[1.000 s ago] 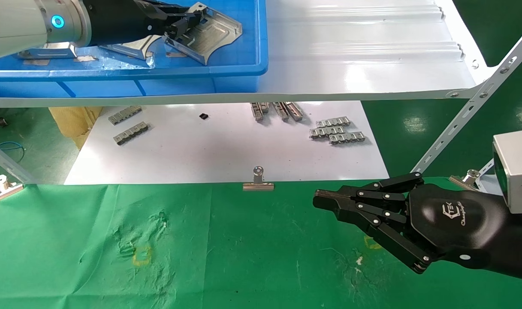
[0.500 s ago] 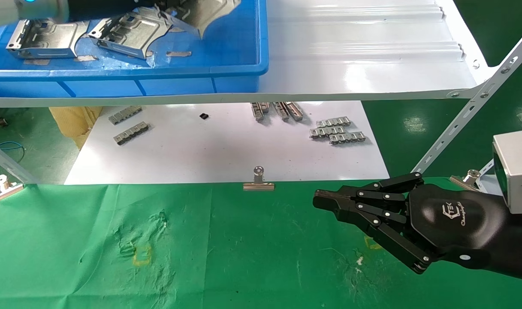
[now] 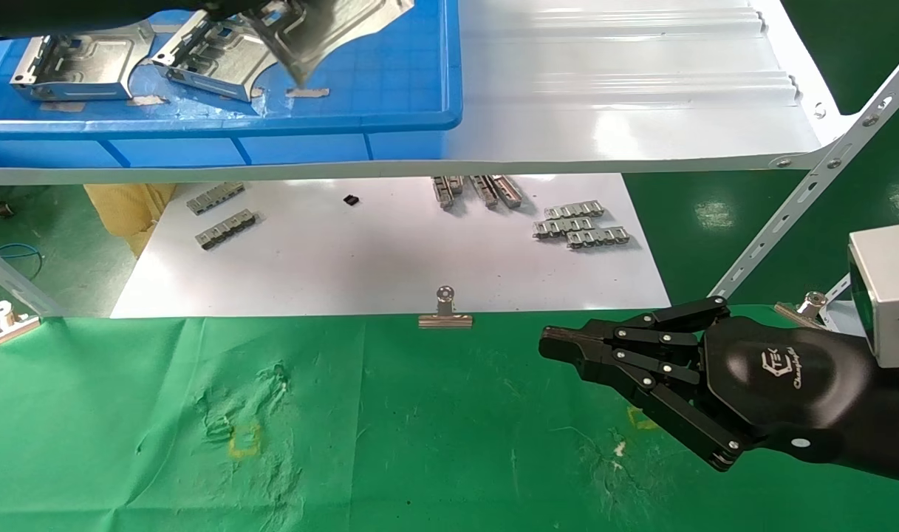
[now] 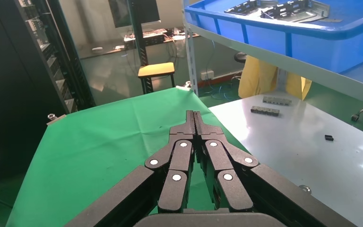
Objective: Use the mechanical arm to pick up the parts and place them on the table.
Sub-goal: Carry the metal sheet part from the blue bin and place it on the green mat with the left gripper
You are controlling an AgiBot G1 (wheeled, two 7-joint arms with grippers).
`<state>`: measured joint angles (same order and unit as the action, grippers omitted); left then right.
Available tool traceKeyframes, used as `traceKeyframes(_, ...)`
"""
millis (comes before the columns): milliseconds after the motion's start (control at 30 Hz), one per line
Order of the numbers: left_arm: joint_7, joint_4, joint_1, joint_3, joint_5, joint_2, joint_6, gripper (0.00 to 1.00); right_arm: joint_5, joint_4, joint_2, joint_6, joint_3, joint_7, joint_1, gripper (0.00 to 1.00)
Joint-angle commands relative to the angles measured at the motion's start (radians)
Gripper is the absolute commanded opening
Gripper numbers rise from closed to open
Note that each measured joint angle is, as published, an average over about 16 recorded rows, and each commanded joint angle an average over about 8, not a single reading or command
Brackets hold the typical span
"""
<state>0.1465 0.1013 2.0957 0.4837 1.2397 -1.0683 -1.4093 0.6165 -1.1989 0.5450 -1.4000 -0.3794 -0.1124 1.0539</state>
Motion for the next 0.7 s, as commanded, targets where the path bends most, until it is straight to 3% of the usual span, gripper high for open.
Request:
traceKeyframes(33, 0.027, 0.006, -0.006, -0.01, -0.015, 0.025, -0.073, 0.0, 0.0, 0.0, 0.0, 0.0, 0.0, 0.0, 0.0, 0.0)
traceKeyframes(167, 0.092, 0.046, -0.03, -0.008, -0.028, 0.064, -0.166, 0.0, 0.0, 0.0, 0.0, 0.0, 0.0, 0.0, 0.0, 0.0)
traceKeyframes(333, 0.144, 0.16, -0.088, 0.009, -0.071, 0.115, -0.195, 0.0, 0.0, 0.0, 0.0, 0.0, 0.0, 0.0, 0.0, 0.0)
traceKeyframes(700, 0.113, 0.611, -0.324, 0.134, -0.346, 0.316, -0.192, 0.0, 0.0, 0.0, 0.0, 0.0, 0.0, 0.0, 0.0, 0.0)
